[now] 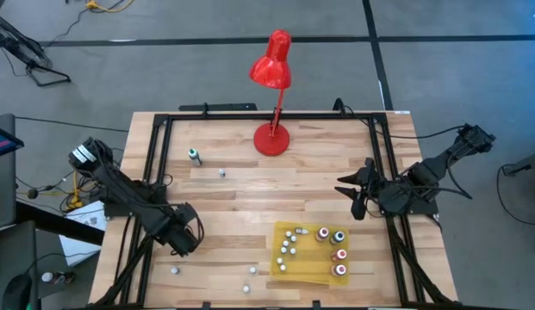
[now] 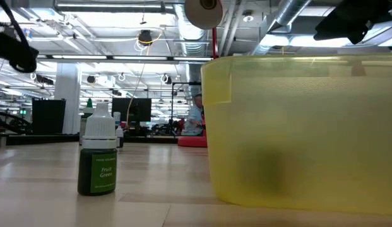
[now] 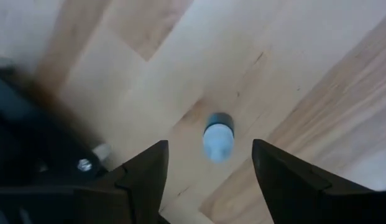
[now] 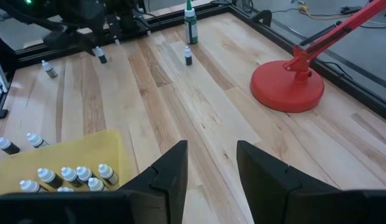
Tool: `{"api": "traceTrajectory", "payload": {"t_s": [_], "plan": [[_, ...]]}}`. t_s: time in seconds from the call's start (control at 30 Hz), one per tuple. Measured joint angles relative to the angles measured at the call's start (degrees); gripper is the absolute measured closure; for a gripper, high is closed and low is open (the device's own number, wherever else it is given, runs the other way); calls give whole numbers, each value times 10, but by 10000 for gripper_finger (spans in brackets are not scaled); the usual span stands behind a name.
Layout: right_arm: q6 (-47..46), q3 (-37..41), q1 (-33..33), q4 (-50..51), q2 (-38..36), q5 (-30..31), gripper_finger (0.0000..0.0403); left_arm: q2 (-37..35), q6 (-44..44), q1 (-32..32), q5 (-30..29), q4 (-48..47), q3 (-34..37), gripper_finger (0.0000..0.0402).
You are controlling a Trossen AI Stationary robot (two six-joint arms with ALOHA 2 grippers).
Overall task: Pick & Place food coloring
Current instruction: Move the blue food coloring to the center of the table
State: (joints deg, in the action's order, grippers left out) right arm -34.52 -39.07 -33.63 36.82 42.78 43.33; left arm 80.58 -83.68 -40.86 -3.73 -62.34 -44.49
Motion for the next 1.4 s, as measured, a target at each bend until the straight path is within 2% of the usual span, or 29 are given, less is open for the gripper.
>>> {"api": "traceTrajectory", "payload": {"t_s": [0.13,0.27,0.6,0.73,0.87,1.07,1.2,1.4], "plan": [[0,0,0,0,0,0,274,0,4,0,9,55,35,182],[0,0,0,0,0,0,274,0,9,7,11,82,57,207],[0,0,0,0,0,0,274,0,47,38,16,86,59,347],[0,0,0,0,0,0,274,1,88,65,13,111,52,347],[0,0,0,0,0,0,274,1,150,123,6,136,28,344],[0,0,0,0,0,0,274,44,286,220,-27,162,-38,339],[0,0,0,0,0,0,274,130,384,269,-32,149,-122,338],[0,0,0,0,0,0,274,247,528,309,-44,147,-260,332]]}}
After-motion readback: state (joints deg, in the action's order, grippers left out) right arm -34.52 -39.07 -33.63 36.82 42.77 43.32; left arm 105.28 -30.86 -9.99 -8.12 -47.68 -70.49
